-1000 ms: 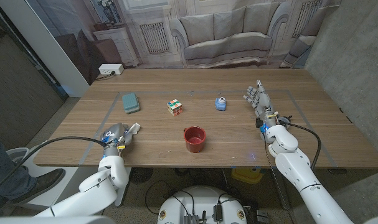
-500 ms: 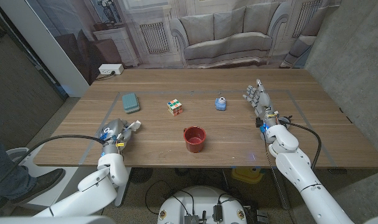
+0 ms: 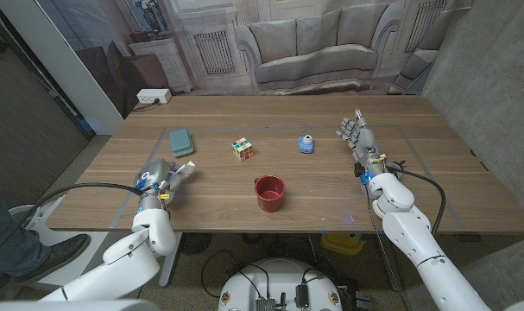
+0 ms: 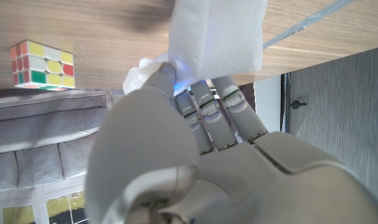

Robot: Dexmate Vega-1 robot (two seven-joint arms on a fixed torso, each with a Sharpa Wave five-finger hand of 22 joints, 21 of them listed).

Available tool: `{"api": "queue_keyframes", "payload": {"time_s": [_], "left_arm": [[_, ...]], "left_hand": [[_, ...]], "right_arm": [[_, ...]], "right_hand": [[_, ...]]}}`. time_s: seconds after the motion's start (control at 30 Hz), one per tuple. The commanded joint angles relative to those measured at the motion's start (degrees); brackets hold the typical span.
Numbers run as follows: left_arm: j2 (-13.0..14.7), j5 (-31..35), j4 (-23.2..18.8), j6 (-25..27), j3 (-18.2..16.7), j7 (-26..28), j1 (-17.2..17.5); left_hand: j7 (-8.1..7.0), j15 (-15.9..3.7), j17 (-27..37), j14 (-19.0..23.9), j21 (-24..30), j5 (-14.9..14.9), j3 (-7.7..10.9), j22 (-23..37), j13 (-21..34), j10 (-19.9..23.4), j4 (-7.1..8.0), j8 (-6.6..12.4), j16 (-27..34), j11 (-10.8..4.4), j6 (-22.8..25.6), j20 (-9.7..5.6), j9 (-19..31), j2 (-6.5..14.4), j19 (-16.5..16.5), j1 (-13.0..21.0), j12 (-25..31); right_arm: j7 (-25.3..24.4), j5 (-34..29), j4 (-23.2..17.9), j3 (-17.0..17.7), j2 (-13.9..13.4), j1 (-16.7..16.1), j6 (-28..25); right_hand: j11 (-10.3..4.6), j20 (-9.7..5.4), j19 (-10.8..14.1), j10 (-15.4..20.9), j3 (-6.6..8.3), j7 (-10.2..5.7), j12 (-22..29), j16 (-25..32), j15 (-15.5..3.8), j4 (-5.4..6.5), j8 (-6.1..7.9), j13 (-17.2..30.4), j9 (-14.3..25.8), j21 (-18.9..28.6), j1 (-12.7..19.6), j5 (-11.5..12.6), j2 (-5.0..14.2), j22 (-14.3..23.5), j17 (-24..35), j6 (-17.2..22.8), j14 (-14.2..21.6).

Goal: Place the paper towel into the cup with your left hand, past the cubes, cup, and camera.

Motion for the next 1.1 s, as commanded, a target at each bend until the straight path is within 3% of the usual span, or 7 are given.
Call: {"api": "queue_keyframes", "payload": {"time_s": [0.03, 0.23, 0.47, 1.1], "left_arm": [[0.38, 0.37, -1.78, -3.02, -3.05, 0.57, 2.11], [0.53, -0.79, -1.77, -6.25, -5.76, -0.16, 3.21], [0.78, -1.56, -2.42, -6.51, -7.77, -1.96, 3.42], [0.75, -1.36, -7.03, 2.30, -11.68, -4.37, 3.02]], "left_hand": [[-0.51, -3.32, 0.21, -0.17, -0.24, -0.21, 0.34, 0.01, 0.34, 0.13, 0.09, 0.34, -0.31, -0.23, 0.31, -0.04, 0.15, 0.47, -0.24, -0.16, -0.18], [-0.51, -3.34, 0.27, -0.11, -0.30, -0.24, 0.41, 0.02, 0.52, 0.33, 0.20, 0.38, -0.39, -0.20, 0.47, -0.03, 0.13, 0.52, -0.25, -0.25, -0.19], [-0.39, -3.32, 0.33, 0.00, -0.39, -0.27, 0.53, 0.03, 0.76, 0.57, 0.28, 0.39, -0.49, -0.32, 0.58, -0.03, 0.08, 0.51, -0.23, -0.31, -0.25], [-0.63, -3.35, 0.47, 0.28, -0.57, -0.36, 0.81, 0.08, 1.18, 0.85, 0.37, 0.47, -0.62, -0.45, 0.95, 0.05, 0.00, 0.47, -0.24, -0.36, -0.48]], "right_arm": [[0.30, 0.10, -0.41, 0.29, -0.05, -0.51, 0.85], [0.39, 0.37, -0.17, 0.34, 0.03, -0.59, 0.78], [0.08, 0.32, -0.57, 0.63, 0.06, -1.12, 1.08], [0.10, 0.21, -1.10, 0.55, 0.16, -1.44, 1.40]], "right_hand": [[0.23, -1.96, 0.58, 0.39, -0.18, 0.32, -0.19, -0.20, 0.14, -0.02, -0.12, 0.13, 0.27, -0.12, 0.13, -0.14, 0.50, 0.34, 0.23, 0.33, 0.36], [0.19, -1.99, 0.61, 0.36, -0.21, 0.33, -0.21, -0.20, 0.12, -0.03, -0.12, 0.13, 0.27, -0.22, 0.13, -0.14, 0.53, 0.34, 0.23, 0.35, 0.36], [0.19, -1.95, 0.68, 0.31, -0.25, 0.31, -0.24, -0.22, 0.18, -0.05, -0.12, 0.13, 0.27, -0.35, 0.13, -0.14, 0.55, 0.34, 0.23, 0.37, 0.34], [0.21, -1.93, 0.82, 0.28, -0.34, 0.36, -0.26, -0.22, 0.28, -0.16, -0.16, 0.12, 0.27, -0.70, 0.20, -0.14, 0.57, 0.35, 0.22, 0.27, 0.38]]}}
